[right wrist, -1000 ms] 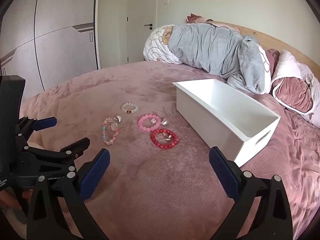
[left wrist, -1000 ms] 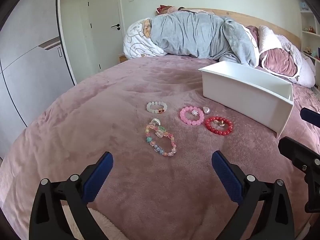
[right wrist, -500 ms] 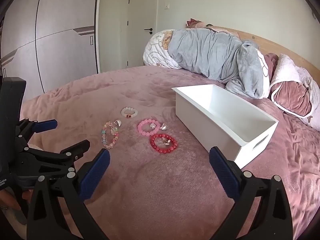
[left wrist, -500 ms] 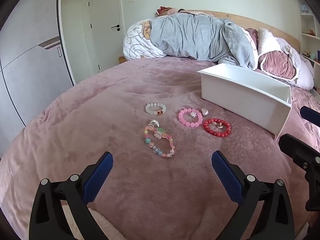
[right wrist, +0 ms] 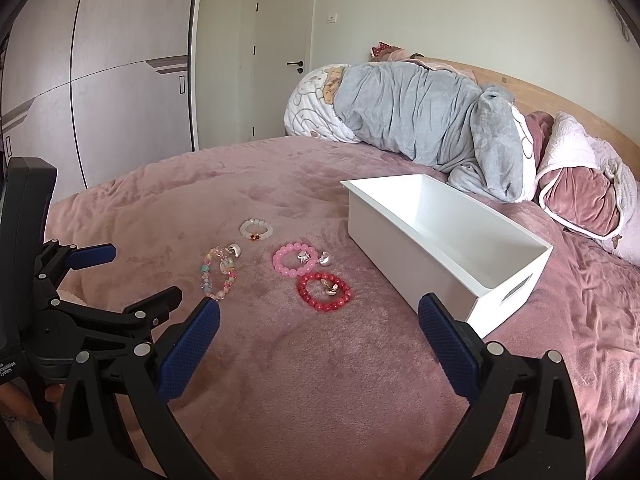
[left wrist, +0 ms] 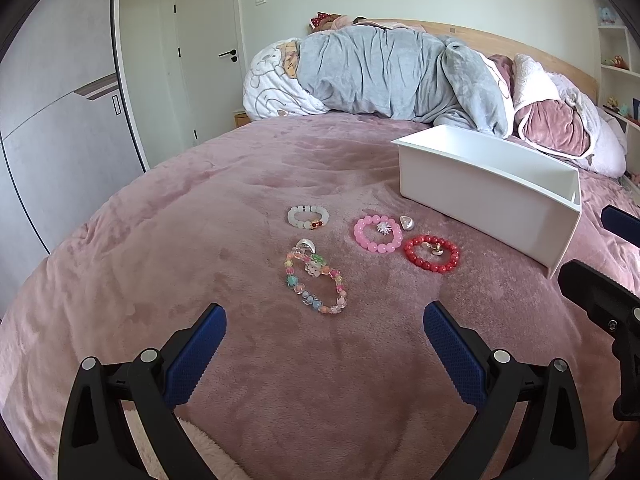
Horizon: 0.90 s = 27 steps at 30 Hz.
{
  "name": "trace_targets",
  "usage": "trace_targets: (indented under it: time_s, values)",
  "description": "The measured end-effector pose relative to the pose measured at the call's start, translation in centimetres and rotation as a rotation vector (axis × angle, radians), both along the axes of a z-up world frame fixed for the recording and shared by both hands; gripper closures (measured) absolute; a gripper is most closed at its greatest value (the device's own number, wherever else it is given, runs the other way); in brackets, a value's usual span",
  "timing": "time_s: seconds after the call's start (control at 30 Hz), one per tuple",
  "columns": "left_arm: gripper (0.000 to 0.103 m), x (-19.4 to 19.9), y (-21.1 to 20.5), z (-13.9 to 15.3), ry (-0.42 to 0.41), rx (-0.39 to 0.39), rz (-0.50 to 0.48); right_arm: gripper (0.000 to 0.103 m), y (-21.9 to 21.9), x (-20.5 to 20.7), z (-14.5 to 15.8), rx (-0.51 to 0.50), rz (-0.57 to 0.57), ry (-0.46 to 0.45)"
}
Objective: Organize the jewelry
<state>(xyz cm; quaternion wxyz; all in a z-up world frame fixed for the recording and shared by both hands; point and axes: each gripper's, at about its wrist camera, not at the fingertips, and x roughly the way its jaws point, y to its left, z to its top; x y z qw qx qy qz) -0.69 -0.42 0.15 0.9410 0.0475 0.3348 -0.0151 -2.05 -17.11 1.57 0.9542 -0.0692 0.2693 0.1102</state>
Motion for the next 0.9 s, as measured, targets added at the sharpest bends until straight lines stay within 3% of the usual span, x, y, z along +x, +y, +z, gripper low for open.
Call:
trace_targets:
  time_s: [0.9]
  values:
    - [0.003, 0.2, 0.1, 0.1, -0.003, -0.015, -0.001, 0.005, 0.1, -0.2, -0.1, -0.013, 0.002, -0.007]
